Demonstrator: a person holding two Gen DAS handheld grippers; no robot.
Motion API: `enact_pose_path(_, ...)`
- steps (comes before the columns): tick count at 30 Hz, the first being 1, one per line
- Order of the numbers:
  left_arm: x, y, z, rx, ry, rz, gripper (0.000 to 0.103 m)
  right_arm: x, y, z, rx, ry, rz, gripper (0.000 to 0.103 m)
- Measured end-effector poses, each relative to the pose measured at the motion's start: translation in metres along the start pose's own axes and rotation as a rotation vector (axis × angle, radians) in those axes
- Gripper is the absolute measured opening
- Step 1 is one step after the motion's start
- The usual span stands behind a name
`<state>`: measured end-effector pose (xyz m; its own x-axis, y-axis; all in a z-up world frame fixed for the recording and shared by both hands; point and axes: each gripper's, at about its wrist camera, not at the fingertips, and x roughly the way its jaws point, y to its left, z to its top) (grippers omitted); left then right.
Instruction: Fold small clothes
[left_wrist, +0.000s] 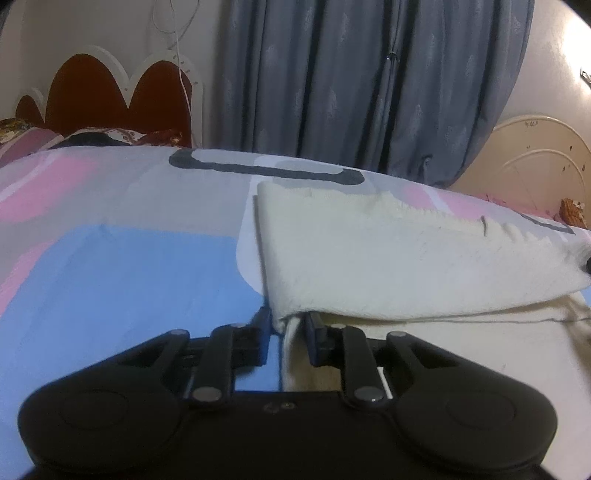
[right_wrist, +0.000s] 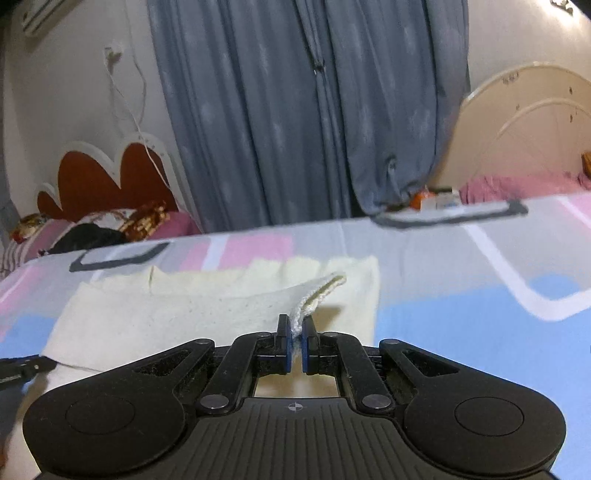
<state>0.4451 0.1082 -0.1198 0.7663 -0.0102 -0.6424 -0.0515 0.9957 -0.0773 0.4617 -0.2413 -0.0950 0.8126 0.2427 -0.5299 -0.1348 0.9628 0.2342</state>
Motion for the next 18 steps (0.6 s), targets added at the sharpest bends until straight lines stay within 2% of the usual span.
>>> enact_pose_path(3, 0.000, 0.001, 0.000, 0.008, 0.005, -0.003, 0.019, 0.013, -0.003, -0.007, -0.003, 0.064, -0.021, 0.004)
enact_pose_path(7, 0.000, 0.001, 0.001, 0.031, 0.009, -0.007, 0.019, 0.013, -0.002, -0.014, -0.003, 0.073, -0.015, 0.004)
enact_pose_path(9, 0.000, -0.001, 0.002, 0.052, 0.011, -0.003, 0.022, 0.018, 0.000, -0.017, -0.027, 0.093, -0.040, 0.004)
enact_pose_path(10, -0.003, -0.002, 0.003, 0.072, 0.012, 0.014, 0.038, 0.024, -0.004, -0.019, -0.027, 0.124, -0.054, 0.005)
enact_pose_path(11, -0.007, -0.002, 0.003, 0.089, 0.001, 0.062, 0.049, 0.028, -0.007, -0.021, -0.024, 0.143, -0.062, 0.005)
enact_pose_path(12, -0.017, -0.004, 0.004, 0.106, -0.041, 0.119, 0.064, 0.024, -0.010, -0.020, -0.018, 0.118, -0.089, 0.008)
enact_pose_path(13, -0.030, -0.006, 0.004, 0.124, -0.111, 0.127, 0.066, 0.015, -0.011, -0.018, -0.014, 0.069, -0.152, 0.022)
enact_pose_path(14, -0.038, -0.008, 0.007, 0.131, -0.149, 0.074, 0.066, 0.001, -0.011, -0.015, -0.010, -0.004, -0.188, 0.031)
enact_pose_path(16, -0.036, -0.022, 0.015, 0.143, -0.159, 0.007, 0.065, -0.009, -0.009, -0.008, 0.023, -0.057, -0.105, 0.031)
enact_pose_path(18, -0.019, -0.042, 0.020, 0.187, -0.137, -0.009, 0.065, 0.001, 0.006, -0.007, -0.001, -0.036, -0.058, 0.031)
